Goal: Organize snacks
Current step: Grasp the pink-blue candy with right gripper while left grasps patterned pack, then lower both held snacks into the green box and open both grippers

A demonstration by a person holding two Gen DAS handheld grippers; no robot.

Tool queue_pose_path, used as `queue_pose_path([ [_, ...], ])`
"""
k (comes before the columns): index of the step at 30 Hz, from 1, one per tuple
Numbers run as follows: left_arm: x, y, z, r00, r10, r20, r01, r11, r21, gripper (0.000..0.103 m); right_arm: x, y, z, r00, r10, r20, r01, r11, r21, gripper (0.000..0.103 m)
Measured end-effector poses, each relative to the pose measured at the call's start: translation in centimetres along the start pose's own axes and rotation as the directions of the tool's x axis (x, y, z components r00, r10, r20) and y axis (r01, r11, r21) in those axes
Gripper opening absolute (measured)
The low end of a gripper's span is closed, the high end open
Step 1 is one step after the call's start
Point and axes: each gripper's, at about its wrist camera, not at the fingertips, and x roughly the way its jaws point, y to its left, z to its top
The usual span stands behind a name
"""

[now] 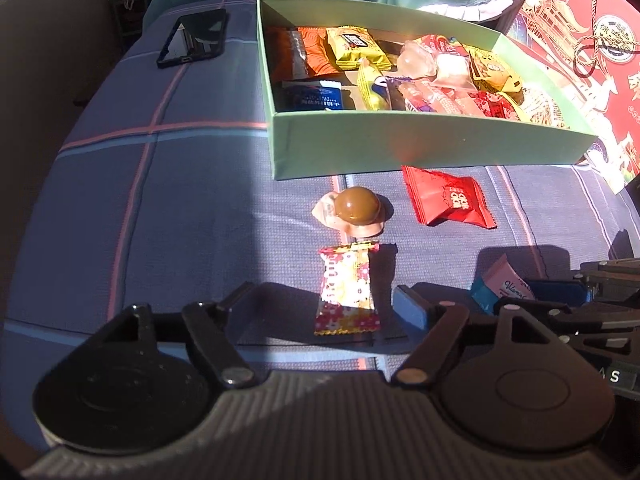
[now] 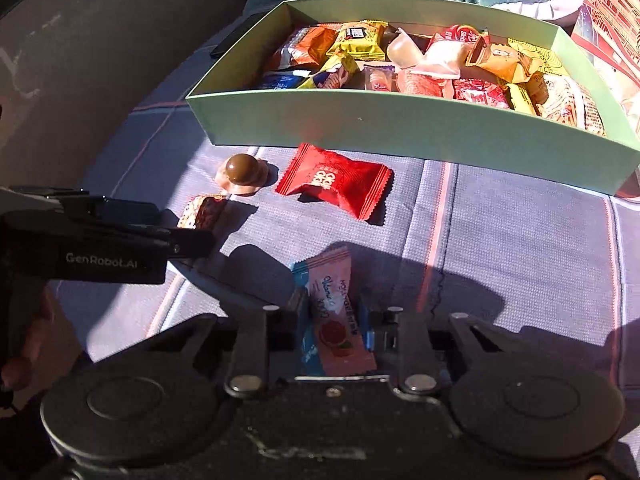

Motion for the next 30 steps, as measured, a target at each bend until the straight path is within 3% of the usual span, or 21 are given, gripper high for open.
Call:
queue_pose_path([
  [3,0.1,-0.6,0.0,1.0,0.014,0.009,-0.014,0.999,0.036,0.064,0.0,0.3,-0.6,1.0,-0.008,0.015,0.008,1.0,-0.022,0.028],
  [4,0.1,-0.9,0.0,1.0,0.023,0.013,-0.024,0.998,0.057,0.056,0.0,0.3,-0.6,1.0,-0.007,0.017,0.008,1.0,-0.024,0.03],
  [7,-0.1,-1.2,-0.1,0.999,0.032,0.021,-0.033,0.997,0.075,0.034,0.0,1.1,-0.9,1.0,0.012,0.013,-0.012,0.999,-0.044,0.058],
  [8,-0.2,-1.2,-0.1,0.999,0.03,0.023,-0.032,0.997,0.074,0.026,0.2,1.6,-1.0,1.0,0.009,0.009,-0.008,0.998,-0.062,0.062],
  [10,-0.3,-1.0,-0.3,0.999,0.026,0.025,-0.028,0.997,0.068,0.025,0.5,2.5,-1.4,1.0,-0.024,0.012,0.025,0.993,-0.117,0.062],
  [11,-0.3,-1.0,-0.3,0.999,0.025,0.025,-0.027,0.998,0.065,0.025,0.5,2.8,-1.5,0.999,-0.045,0.017,0.047,0.989,-0.139,0.056],
  [13,-0.4,-0.9,-0.3,0.999,0.022,0.025,-0.024,0.998,0.055,0.024,0.4,3.4,-1.7,0.997,-0.071,0.036,0.076,0.982,-0.174,0.031],
  [14,-0.5,-0.8,-0.2,1.0,0.017,0.024,-0.018,0.999,0.046,0.021,0.3,3.6,-1.7,0.996,-0.074,0.04,0.08,0.981,-0.179,0.025],
  [16,-0.7,-0.4,-0.1,1.0,-0.004,0.021,0.004,1.0,0.028,0.019,0.2,3.6,-1.7,0.995,-0.087,0.046,0.094,0.979,-0.18,0.022],
  [22,-2.0,0.5,0.0,0.999,-0.041,0.029,0.041,0.999,-0.004,0.018,-1.4,1.8,-0.7,0.998,-0.017,0.064,0.022,0.996,-0.088,0.02],
  [30,-4.9,0.5,3.0,0.991,-0.061,0.116,0.062,0.998,-0.008,0.018,-3.8,-1.2,2.5,0.988,0.084,0.129,-0.094,0.993,0.075,0.02],
])
